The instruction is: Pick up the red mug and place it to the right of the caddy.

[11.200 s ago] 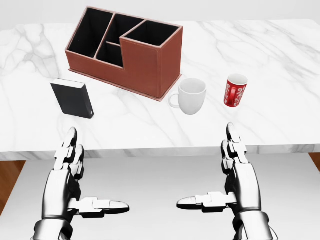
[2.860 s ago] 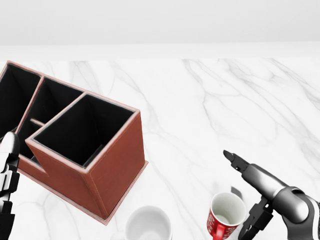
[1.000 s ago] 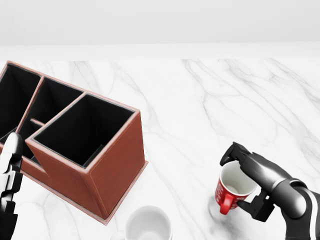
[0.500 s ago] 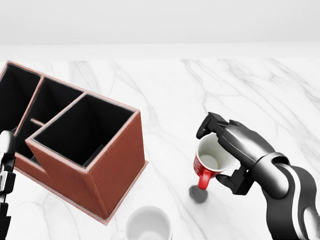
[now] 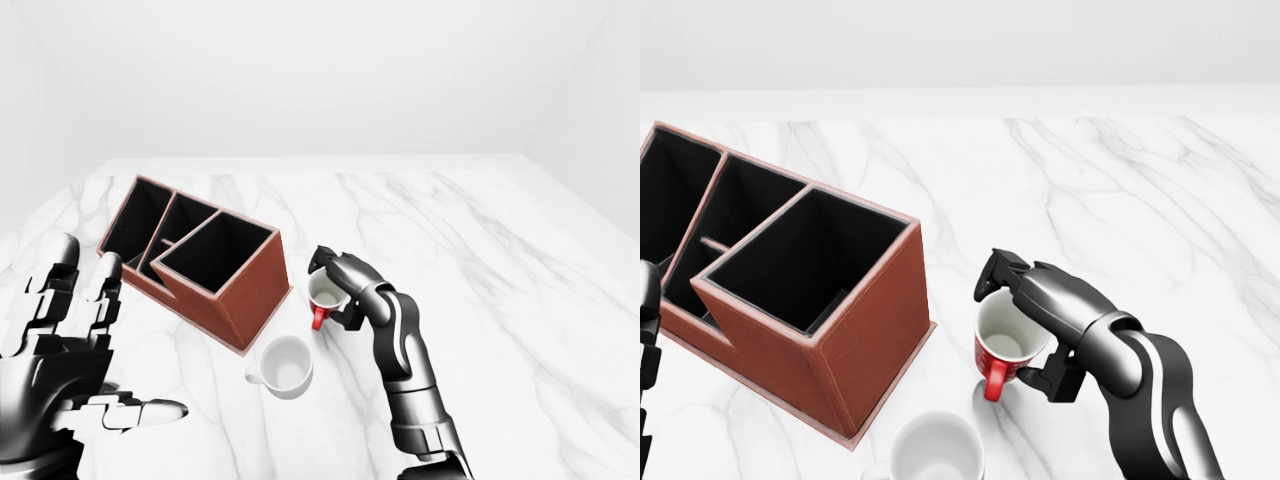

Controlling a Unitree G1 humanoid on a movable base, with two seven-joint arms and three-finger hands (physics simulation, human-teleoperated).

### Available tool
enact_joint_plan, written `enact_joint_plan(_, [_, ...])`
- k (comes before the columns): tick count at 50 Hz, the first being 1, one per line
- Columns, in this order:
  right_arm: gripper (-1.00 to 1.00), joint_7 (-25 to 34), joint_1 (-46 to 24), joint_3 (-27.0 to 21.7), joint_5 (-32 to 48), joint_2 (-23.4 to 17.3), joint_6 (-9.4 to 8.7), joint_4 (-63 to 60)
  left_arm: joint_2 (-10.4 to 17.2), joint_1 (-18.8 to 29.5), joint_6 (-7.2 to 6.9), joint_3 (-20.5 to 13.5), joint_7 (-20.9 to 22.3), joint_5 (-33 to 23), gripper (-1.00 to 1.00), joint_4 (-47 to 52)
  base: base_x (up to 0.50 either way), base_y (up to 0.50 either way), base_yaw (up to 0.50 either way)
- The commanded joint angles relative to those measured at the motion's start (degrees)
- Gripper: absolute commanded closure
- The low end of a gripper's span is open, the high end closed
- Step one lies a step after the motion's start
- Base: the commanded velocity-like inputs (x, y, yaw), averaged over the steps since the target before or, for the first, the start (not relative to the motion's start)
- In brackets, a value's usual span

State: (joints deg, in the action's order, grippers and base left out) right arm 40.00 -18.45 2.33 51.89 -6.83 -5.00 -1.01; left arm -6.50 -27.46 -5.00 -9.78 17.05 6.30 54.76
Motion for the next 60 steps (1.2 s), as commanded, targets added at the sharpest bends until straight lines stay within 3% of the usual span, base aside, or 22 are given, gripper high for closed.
enact_joint_plan(1, [1.0,0.0,-1.81,1.08,1.37,1.63,0.0,4.05,-0.37,0.27,0.0,-0.9,0.5,0.44,-1.0,0.5,0.0,0.0,0.0])
enact_joint_plan(9, [1.0,0.0,-7.99,0.28,-1.27,1.9,0.0,9.37,-0.62,0.55,0.0,-1.23,0.91,0.38,-1.0,0.23,0.0,0.0,0.0])
enact_joint_plan(22, [1.0,-0.12,-9.39,1.03,-4.34,2.28,0.0,15.84,-0.75,0.7,0.0,-1.79,1.1,0.68,-1.0,0.32,0.0,0.0,0.0])
enact_joint_plan(33, [1.0,-5.31,-11.02,0.95,-6.66,2.64,0.0,21.85,-0.78,0.59,0.0,-1.7,1.24,0.69,-1.0,0.53,0.0,0.0,0.0])
enact_joint_plan(60, [1.0,-9.51,-13.17,0.99,-6.43,1.71,0.0,26.36,-1.51,0.08,0.0,-2.44,2.42,1.17,-1.0,1.95,0.0,0.0,0.0])
